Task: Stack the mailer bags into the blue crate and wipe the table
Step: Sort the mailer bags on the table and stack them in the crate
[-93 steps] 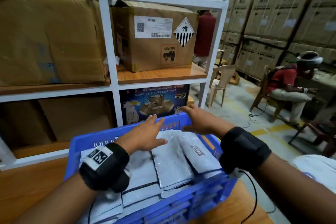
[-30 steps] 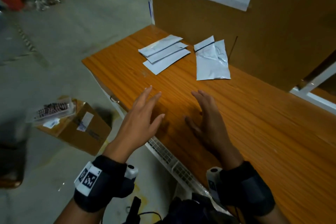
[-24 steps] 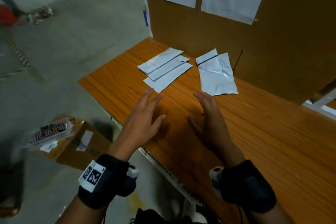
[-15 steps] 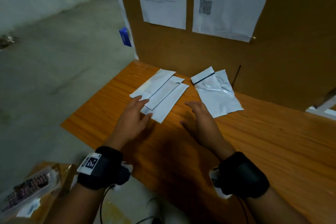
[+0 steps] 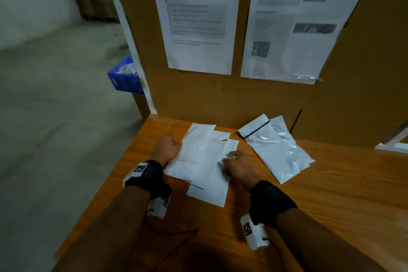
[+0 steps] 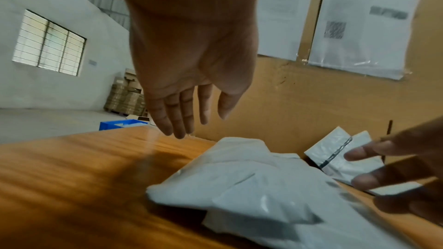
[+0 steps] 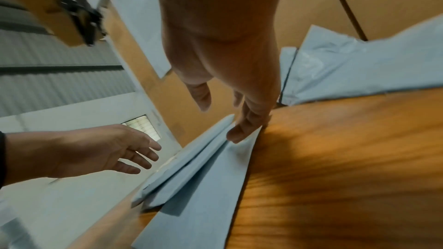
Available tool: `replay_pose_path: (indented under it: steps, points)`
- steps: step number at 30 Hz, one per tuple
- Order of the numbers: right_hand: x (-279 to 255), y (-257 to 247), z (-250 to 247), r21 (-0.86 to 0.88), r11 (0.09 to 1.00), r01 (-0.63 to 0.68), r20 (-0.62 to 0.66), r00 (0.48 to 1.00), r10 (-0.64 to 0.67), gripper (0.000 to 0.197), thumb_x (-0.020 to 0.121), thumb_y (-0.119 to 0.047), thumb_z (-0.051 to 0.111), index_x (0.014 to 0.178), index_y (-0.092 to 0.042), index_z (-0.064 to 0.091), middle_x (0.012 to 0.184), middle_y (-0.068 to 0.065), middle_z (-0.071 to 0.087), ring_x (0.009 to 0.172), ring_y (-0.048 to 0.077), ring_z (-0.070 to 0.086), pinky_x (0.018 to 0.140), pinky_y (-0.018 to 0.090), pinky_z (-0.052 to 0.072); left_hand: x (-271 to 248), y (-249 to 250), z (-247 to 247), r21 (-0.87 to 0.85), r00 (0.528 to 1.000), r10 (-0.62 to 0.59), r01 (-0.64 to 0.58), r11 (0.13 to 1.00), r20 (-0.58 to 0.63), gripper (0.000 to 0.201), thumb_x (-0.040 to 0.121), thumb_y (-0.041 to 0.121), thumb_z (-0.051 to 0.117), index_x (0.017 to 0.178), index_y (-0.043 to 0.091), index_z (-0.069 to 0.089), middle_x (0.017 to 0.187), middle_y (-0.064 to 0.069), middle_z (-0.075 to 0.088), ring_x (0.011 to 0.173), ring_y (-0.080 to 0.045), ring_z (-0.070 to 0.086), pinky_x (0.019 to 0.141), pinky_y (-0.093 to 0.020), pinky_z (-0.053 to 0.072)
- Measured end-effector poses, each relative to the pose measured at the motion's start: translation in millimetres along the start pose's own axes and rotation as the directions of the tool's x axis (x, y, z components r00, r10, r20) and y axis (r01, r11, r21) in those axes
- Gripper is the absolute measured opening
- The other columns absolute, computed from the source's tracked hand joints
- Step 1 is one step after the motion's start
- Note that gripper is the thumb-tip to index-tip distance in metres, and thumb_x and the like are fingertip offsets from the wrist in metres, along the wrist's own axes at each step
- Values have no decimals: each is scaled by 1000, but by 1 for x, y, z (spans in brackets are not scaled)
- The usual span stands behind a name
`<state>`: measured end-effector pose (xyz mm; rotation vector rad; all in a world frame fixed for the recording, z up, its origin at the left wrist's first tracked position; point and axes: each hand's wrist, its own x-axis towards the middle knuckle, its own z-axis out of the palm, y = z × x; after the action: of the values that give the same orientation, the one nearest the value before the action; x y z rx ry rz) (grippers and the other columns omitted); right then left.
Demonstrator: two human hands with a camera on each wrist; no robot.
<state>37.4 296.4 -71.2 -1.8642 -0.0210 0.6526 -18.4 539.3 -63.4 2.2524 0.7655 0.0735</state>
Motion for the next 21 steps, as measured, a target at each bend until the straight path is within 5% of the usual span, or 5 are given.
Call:
replay_pose_path:
  steps: [4, 7, 9, 14, 21]
  points:
    - [18, -2, 21, 227, 968, -112, -6, 993, 117, 27, 89, -5, 64, 113, -2, 50, 79, 20, 61, 59, 25, 61, 58, 36, 54, 21, 2, 21, -174, 987, -116, 133, 976, 109, 49, 80, 60, 67, 74, 12, 56, 75, -6, 59, 72, -25, 57, 66, -33, 42]
    - [29, 5, 35, 240, 965, -103, -82, 989, 126, 28, 87, -10, 69, 110, -6, 53, 87, 14, 65, 69, 21, 65, 61, 34, 57, 34, -13, 43, -183, 988, -123, 139, 973, 94, 77, 50, 75, 75, 98, 16, 66, 99, -2, 68, 91, -25, 64, 83, -41, 55]
    - [30, 11, 44, 143, 984, -103, -141, 982, 123, 31, 82, -17, 74, 106, -17, 55, 95, 9, 66, 83, 23, 65, 72, 37, 58, 35, -20, 53, -231, 991, -103, 121, 965, 89, 84, 48, 59, 87, 115, 14, 63, 113, -3, 66, 102, -26, 62, 91, -45, 54]
    - [23, 6, 50, -5, 999, -39, -125, 991, 38, 24, 75, -3, 69, 58, -10, 54, 62, 12, 51, 57, 24, 51, 54, 35, 42, 10, -14, 38, -512, 985, -146, 173, 842, 92, 58, 67, 0, 85, 119, 2, 61, 114, -13, 67, 106, -37, 63, 86, -42, 53]
    - [9, 8, 17, 9, 999, 38, -260, 965, -34, 18, 76, -18, 65, 90, -12, 57, 86, 5, 69, 79, 25, 68, 71, 47, 60, -22, -17, -1, -493, 999, -11, 35, 869, 52, 86, 82, 2, 74, 151, 29, 29, 150, -1, 40, 135, -27, 40, 107, -54, 41]
